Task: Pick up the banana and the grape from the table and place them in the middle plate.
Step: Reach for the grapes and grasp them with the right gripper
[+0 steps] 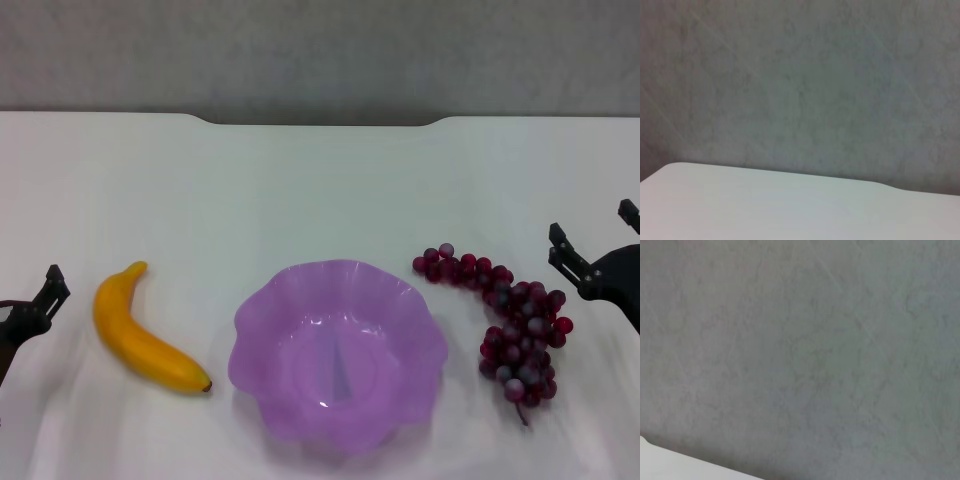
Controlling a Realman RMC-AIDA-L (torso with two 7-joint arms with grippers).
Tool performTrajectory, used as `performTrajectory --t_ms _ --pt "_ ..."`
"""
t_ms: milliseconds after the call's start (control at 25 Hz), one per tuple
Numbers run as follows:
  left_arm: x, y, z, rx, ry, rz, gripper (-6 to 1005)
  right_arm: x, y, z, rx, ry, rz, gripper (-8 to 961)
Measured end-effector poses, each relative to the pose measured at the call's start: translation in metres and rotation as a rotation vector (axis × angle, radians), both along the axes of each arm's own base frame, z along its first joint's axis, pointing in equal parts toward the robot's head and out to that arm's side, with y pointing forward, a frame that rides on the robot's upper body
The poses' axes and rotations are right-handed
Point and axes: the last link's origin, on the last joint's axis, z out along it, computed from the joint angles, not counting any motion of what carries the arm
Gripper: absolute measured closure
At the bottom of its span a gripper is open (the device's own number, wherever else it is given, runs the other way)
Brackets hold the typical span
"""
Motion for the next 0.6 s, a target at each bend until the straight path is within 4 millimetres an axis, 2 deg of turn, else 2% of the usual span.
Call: performTrajectory --t_ms 600 --pt "0.0028 0.0024 -0.0009 -0.004 -0.001 -0.01 92 -0.0007 0.0004 -0.0003 -0.001 0.0 0.002 47"
